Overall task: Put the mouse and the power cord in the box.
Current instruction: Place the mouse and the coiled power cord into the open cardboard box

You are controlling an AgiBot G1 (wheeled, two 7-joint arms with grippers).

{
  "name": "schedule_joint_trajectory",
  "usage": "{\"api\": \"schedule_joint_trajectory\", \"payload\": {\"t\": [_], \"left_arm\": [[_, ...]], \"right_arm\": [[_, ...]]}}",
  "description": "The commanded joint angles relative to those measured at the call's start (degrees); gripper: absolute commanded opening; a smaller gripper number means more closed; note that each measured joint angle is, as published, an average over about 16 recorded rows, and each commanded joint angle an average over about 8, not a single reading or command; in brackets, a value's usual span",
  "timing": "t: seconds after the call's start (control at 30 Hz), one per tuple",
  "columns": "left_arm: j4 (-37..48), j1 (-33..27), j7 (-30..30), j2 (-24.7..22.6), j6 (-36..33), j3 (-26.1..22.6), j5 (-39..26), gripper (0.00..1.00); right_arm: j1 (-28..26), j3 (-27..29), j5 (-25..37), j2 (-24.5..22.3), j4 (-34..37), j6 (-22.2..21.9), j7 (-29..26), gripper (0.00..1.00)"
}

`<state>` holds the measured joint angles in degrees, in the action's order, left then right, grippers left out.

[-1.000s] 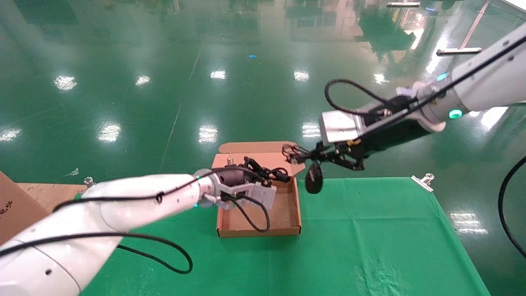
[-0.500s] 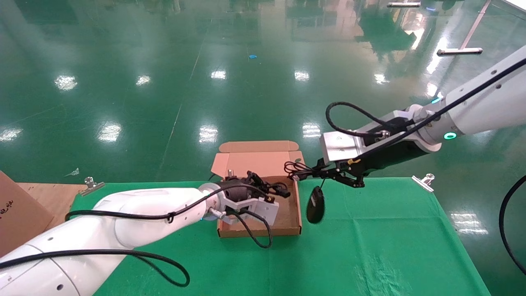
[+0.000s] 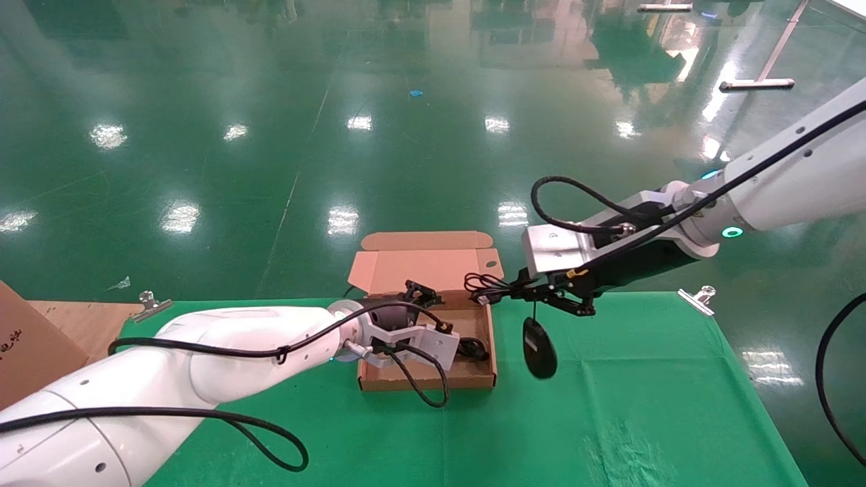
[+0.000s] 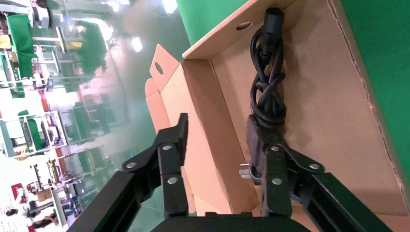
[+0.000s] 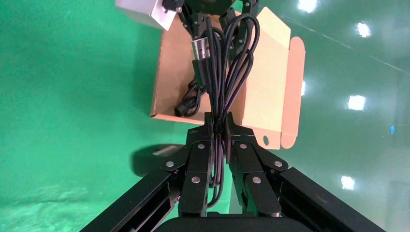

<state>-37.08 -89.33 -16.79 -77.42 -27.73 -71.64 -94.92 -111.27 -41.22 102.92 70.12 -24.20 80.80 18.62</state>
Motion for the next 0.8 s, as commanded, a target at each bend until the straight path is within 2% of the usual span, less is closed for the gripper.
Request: {"api": "schedule_joint_trajectory", "payload": {"t": [0.03, 0.23, 0.47, 0.67, 0.8], "left_arm": [[-0.08, -0.12, 0.16, -0.16, 0.46, -0.69, 0.70, 1.00], [-4.13, -1.60, 0.82, 5.13, -5.27, 3.25, 9.72, 1.00], [-14.00, -1.97, 2.33, 17.14, -9.90, 7.07, 15.79, 1.00], [-20.53, -1.11, 5.26, 27.51, -10.52, 8.88, 17.87, 1.00], [-22.70, 0.39, 6.40, 32.84, -9.77, 9.92, 19.21, 1.00]], "right_arm": [[-0.05, 0.00, 0.00, 0.28, 0.00, -0.14, -0.20, 0.00], [0.02, -0.01, -0.09, 3.14, 1.60, -1.78, -0.45, 0.00], [1.60, -1.55, 0.53, 7.36, 3.50, -5.94, -0.72, 0.00], [5.19, -5.43, -1.62, 8.54, -0.89, -10.78, -3.32, 0.00], [7.95, -9.18, -4.19, 8.70, -5.34, -16.47, -6.02, 0.00]]}}
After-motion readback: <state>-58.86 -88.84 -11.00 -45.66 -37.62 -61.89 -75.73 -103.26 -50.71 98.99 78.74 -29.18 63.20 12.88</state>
